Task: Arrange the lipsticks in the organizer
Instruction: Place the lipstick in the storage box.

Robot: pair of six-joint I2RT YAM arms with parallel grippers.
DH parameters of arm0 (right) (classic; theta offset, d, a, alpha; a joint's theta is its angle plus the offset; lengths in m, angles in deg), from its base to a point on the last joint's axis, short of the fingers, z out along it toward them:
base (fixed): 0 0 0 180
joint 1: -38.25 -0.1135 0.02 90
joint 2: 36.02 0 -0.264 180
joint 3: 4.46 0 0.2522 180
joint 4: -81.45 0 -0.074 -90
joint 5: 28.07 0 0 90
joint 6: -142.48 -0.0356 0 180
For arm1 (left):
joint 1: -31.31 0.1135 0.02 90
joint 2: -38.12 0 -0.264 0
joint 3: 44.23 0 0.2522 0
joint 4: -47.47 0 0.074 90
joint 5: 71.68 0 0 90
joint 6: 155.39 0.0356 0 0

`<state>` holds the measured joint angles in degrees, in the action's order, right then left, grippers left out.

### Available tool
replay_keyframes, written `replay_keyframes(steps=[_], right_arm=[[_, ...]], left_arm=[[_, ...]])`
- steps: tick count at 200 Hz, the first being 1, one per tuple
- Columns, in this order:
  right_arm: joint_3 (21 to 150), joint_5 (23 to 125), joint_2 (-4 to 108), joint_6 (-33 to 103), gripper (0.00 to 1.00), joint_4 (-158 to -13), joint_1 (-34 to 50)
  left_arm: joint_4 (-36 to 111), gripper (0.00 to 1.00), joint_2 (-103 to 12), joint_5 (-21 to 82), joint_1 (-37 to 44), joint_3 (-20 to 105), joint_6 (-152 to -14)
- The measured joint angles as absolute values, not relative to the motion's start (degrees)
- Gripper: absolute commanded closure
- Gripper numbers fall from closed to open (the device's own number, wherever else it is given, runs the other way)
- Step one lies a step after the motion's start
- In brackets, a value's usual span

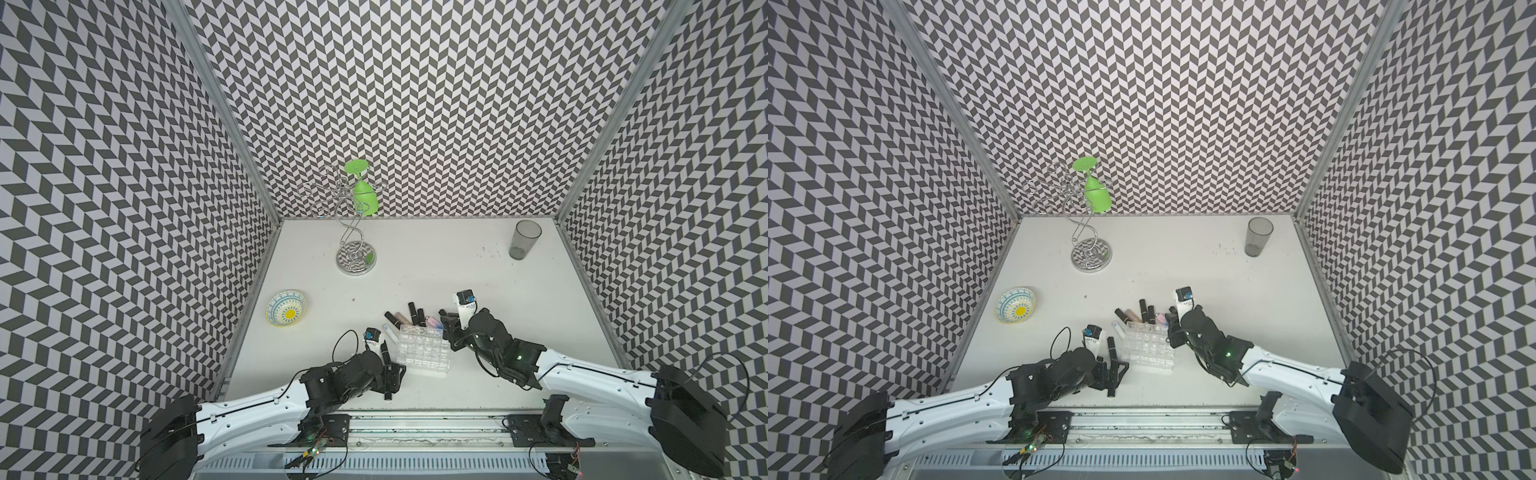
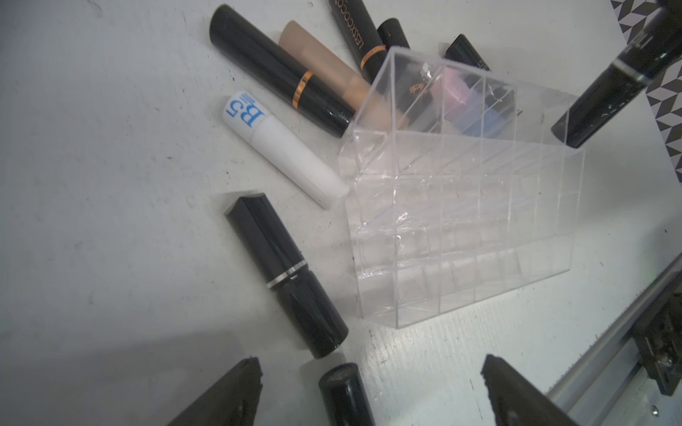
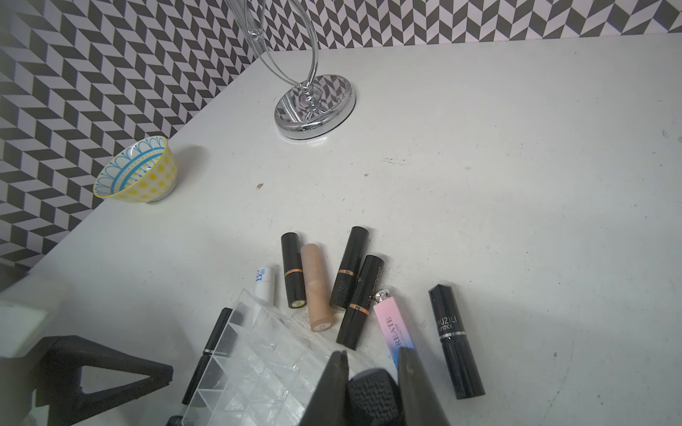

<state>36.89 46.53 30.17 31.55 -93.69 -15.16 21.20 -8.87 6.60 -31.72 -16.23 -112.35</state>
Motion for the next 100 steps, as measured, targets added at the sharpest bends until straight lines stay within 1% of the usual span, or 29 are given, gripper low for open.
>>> replay_keyframes(steps=[6, 42, 100], right_arm=[[36.9, 46.1, 30.3, 31.7, 0.87, -93.8, -15.5], [36.9, 44.0, 30.3, 32.1, 0.86, -94.1, -16.6], [36.5, 40.4, 31.5, 34.5, 0.86, -96.6, -17.9]], left_arm=[[21.2, 0.18, -9.5, 6.6, -31.8, -16.2, -112.6], [21.0, 0.18, -11.4, 6.5, -32.2, -16.4, -113.0], [20.8, 0.20, -8.1, 6.5, -32.4, -16.8, -113.1]])
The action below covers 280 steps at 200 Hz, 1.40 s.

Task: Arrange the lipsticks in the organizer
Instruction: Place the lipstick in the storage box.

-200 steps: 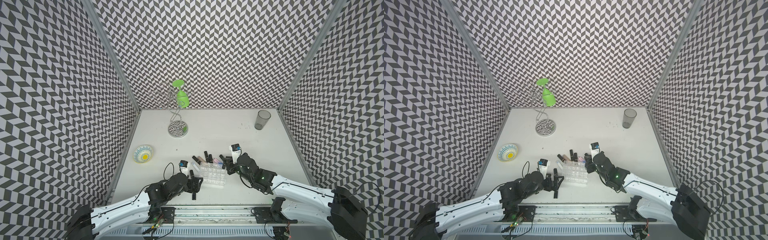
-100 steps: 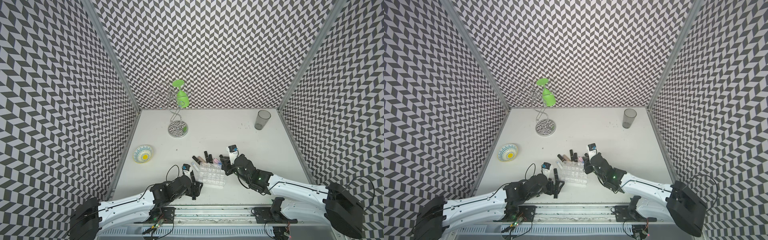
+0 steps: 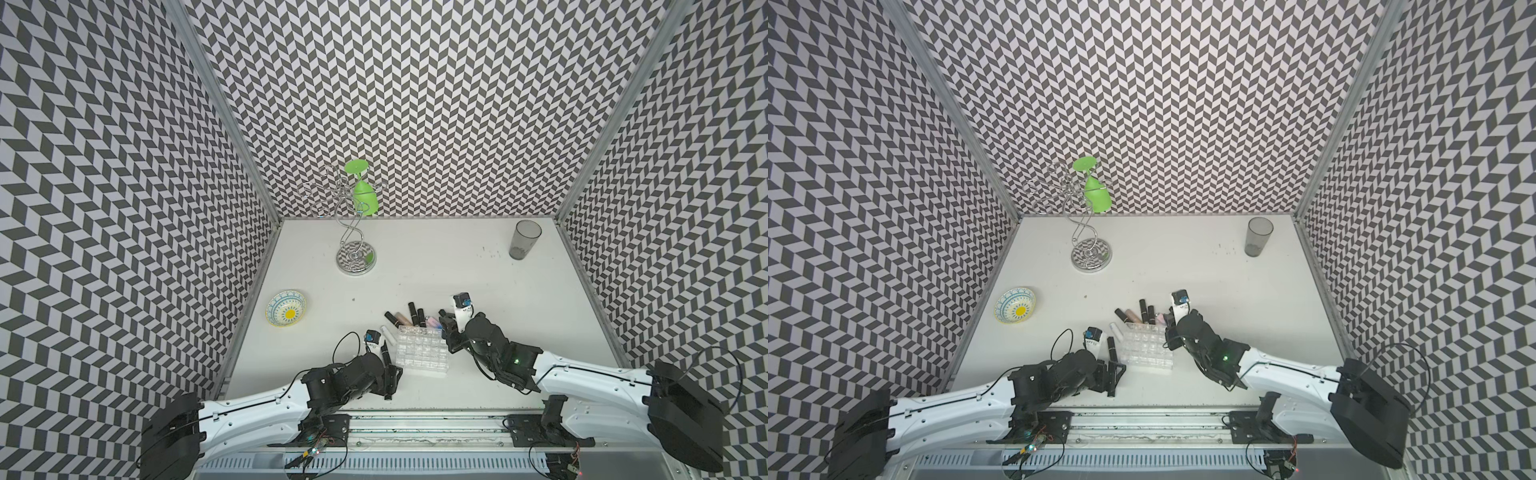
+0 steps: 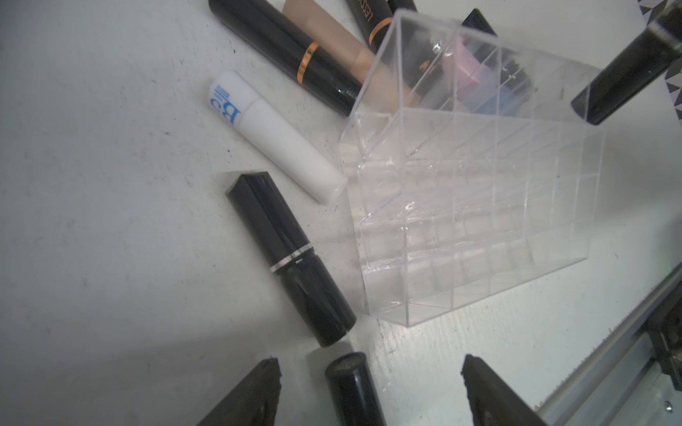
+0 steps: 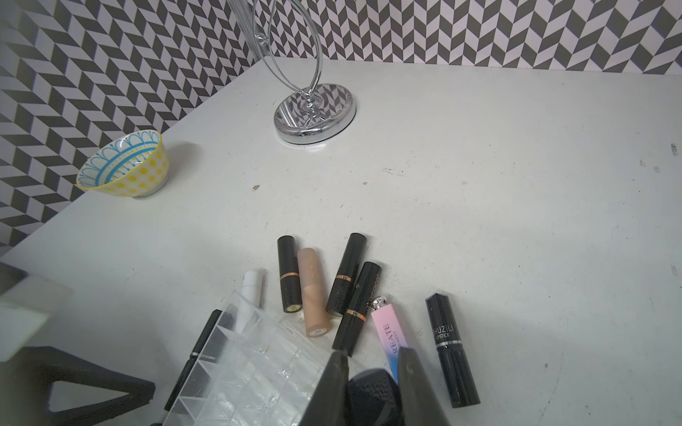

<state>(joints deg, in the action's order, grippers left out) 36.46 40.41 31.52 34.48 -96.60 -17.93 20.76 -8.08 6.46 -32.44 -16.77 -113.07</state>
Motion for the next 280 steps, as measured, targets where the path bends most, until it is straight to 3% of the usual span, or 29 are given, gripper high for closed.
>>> replay_keyframes(steps=[69, 109, 167, 192, 209, 234, 268, 280], right_arm=[[32.5, 33.8, 32.2, 36.5, 0.85, -99.6, -21.7], [32.3, 33.0, 32.9, 36.5, 0.74, -99.8, -21.7], [32.4, 33.8, 34.5, 35.9, 0.61, -98.5, -21.7], [32.4, 34.8, 33.7, 35.2, 0.45, -97.7, -21.7], [32.9, 36.4, 31.9, 34.8, 0.44, -96.2, -21.7], [34.6, 38.2, 27.7, 33.5, 0.44, -93.8, -21.7], [36.1, 39.8, 23.5, 31.4, 0.44, -92.2, -21.7], [36.9, 40.8, 23.4, 30.9, 0.44, -91.2, -21.7]], left_arm=[[20.8, 0.25, -7.3, 6.6, -32.4, -18.3, -113.3], [20.8, 0.28, -7.3, 7.2, -32.5, -18.5, -113.3], [20.8, 0.46, -7.5, 7.5, -33.2, -18.8, -114.3], [20.8, 0.50, -8.3, 7.4, -33.2, -18.8, -114.7], [20.7, 0.57, -9.2, 7.0, -33.2, -18.8, -115.0], [21.1, 0.57, -11.2, 6.6, -33.5, -18.5, -115.4], [21.1, 0.72, -16.2, 5.9, -34.8, -16.0, -116.4], [21.0, 0.72, -18.3, 5.6, -35.3, -15.0, -116.9]])
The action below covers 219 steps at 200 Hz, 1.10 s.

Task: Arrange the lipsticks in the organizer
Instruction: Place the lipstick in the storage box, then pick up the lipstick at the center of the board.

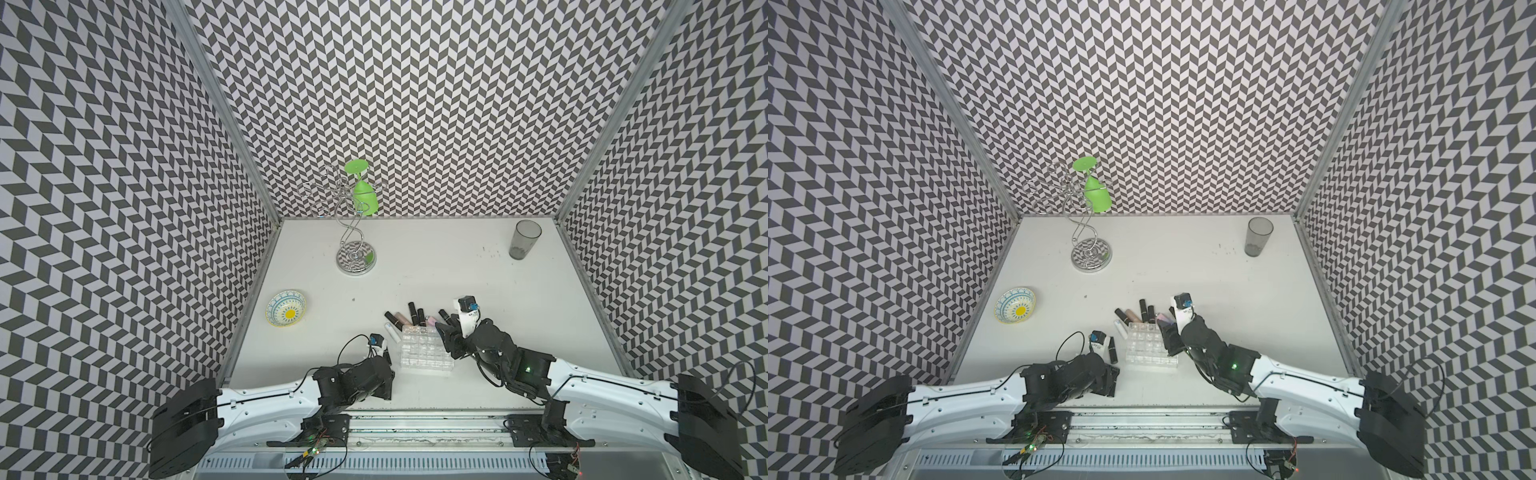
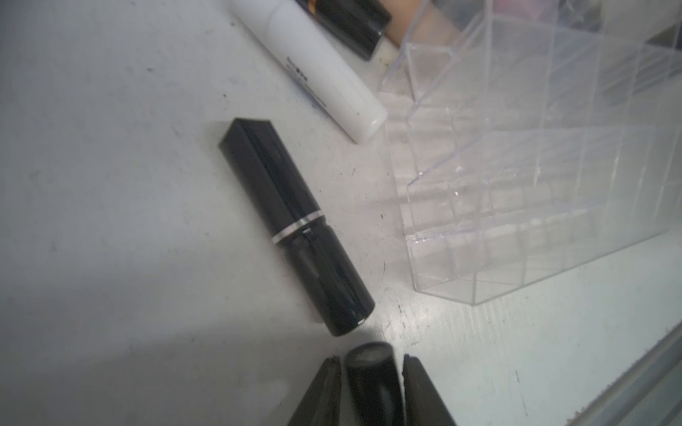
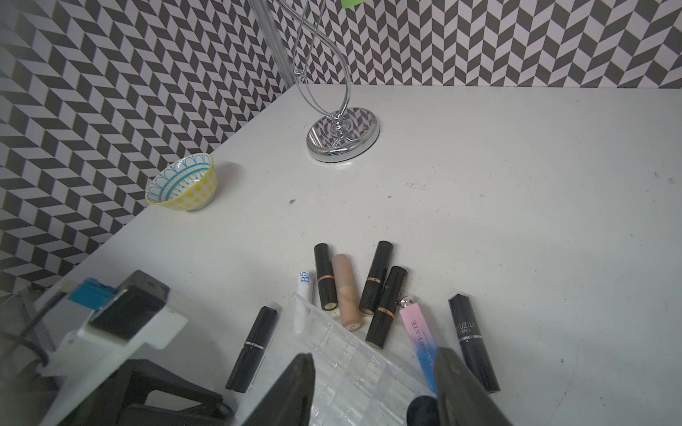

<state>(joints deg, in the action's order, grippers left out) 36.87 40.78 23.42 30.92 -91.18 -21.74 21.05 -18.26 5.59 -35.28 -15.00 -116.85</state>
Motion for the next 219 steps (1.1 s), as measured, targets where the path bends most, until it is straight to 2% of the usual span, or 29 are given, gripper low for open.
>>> replay_keyframes(steps=[34, 55, 65, 71, 119, 167, 174, 178, 189, 219], right_arm=[[37.3, 42.2, 23.4, 30.1, 0.44, -89.5, -21.7], [37.3, 42.7, 23.4, 29.9, 0.44, -89.3, -21.7], [37.3, 43.0, 23.4, 29.9, 0.44, -89.3, -21.7], [37.3, 43.2, 23.4, 29.9, 0.44, -89.3, -21.7], [36.1, 44.9, 20.3, 29.3, 0.45, -90.0, -21.7], [33.5, 49.0, 15.7, 28.8, 0.45, -92.0, -21.7], [33.2, 49.9, 14.7, 28.8, 0.44, -92.4, -21.7], [33.0, 50.4, 14.1, 28.8, 0.40, -92.9, -21.6], [32.1, 52.6, 12.3, 28.7, 0.37, -94.4, -21.3], [28.7, 64.6, 8.8, 27.4, 0.37, -100.8, -18.6]], left_arm=[[21.1, 0.73, -20.5, 4.4, -36.6, -13.9, -118.1], [21.2, 0.87, -21.5, 3.9, -37.2, -13.4, -119.0], [21.3, 0.98, -21.5, 3.9, -37.5, -13.3, -119.6], [21.2, 0.99, -21.5, 3.9, -37.7, -13.3, -119.5], [20.8, 1.00, -16.0, 4.1, -37.6, -13.9, -117.5], [21.8, 1.00, 0.8, 3.6, -36.6, -12.3, -111.5], [22.9, 1.00, 3.5, 3.8, -36.2, -12.3, -110.1], [23.7, 1.00, 5.0, 4.1, -35.8, -12.4, -109.4], [27.0, 1.00, 9.7, 5.1, -34.8, -12.9, -107.3], [35.2, 1.00, 19.5, 6.0, -33.2, -14.8, -103.5]])
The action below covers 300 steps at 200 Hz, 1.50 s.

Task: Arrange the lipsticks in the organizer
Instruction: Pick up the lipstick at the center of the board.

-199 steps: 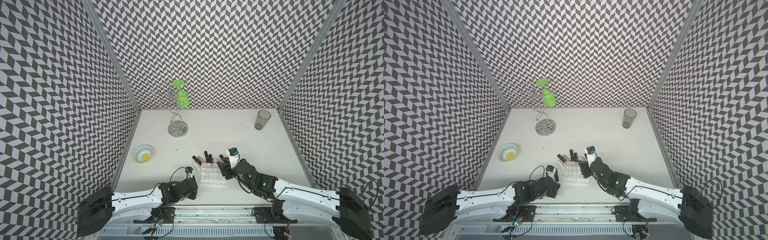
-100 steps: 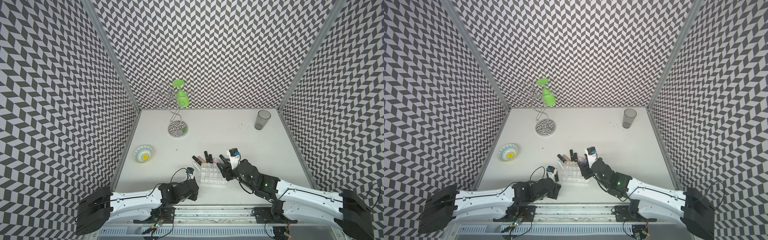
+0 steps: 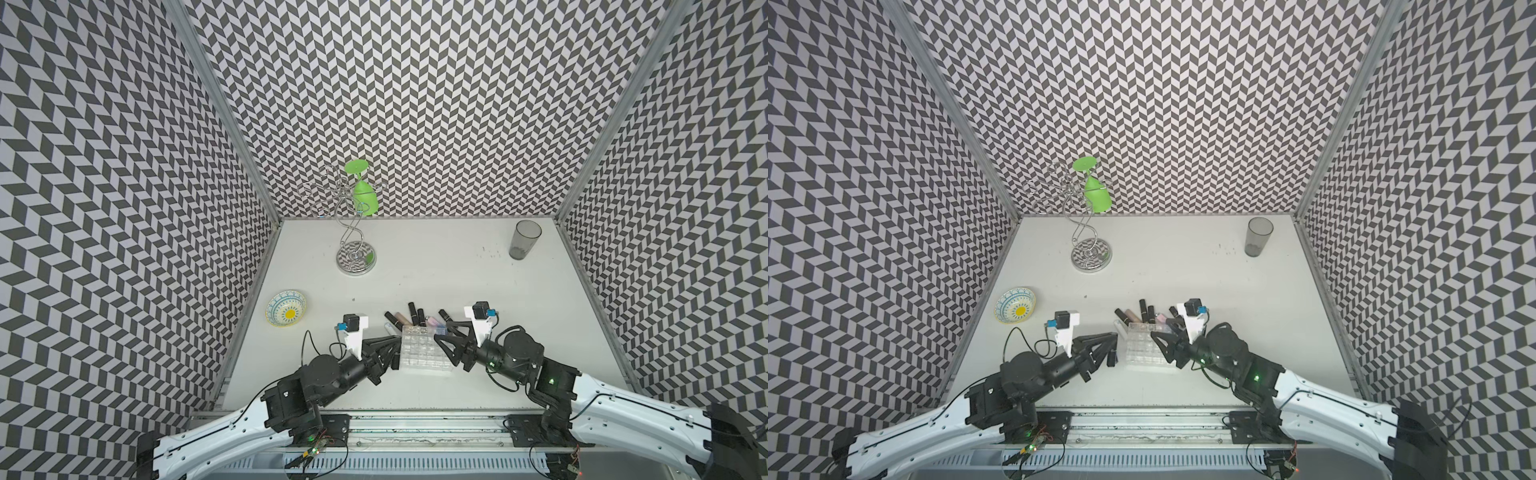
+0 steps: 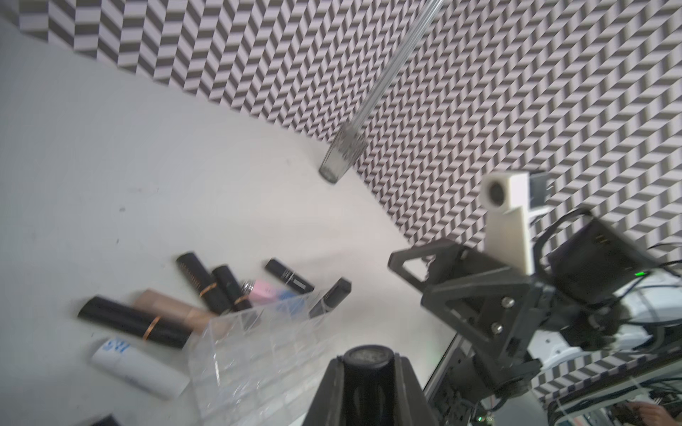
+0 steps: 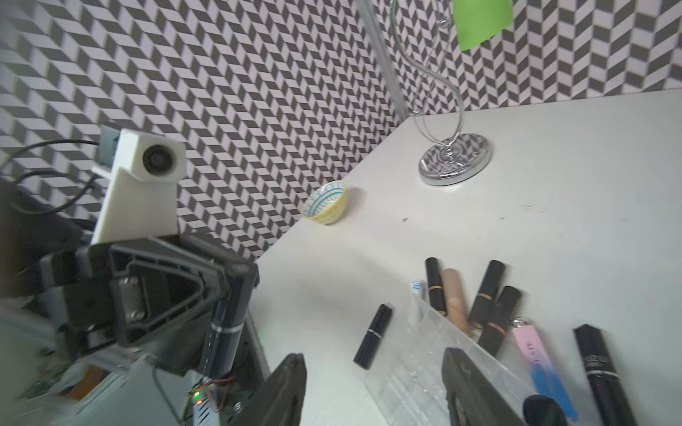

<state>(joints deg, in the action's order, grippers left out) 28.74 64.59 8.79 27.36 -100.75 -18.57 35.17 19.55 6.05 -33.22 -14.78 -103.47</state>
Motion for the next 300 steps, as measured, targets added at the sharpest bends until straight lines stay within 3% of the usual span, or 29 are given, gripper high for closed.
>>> replay_keyframes(steps=[64, 124, 209, 300], right_arm=[[27.6, 87.7, 16.2, 23.9, 0.36, -113.8, -17.4], [30.2, 97.6, 27.8, 22.6, 0.35, -124.8, -18.0], [37.2, 100.8, 40.2, 20.9, 0.40, -133.7, -18.6], [38.7, 101.5, 46.0, 19.3, 0.60, -138.0, -18.6]], left_arm=[[46.5, 1.00, 22.5, 8.1, -33.1, -16.9, -99.4], [49.2, 1.00, 20.0, 9.4, -33.0, -17.7, -98.4], [52.2, 1.00, 19.7, 9.7, -32.7, -19.9, -98.3], [53.5, 1.00, 18.7, 10.1, -32.3, -21.1, -98.4]])
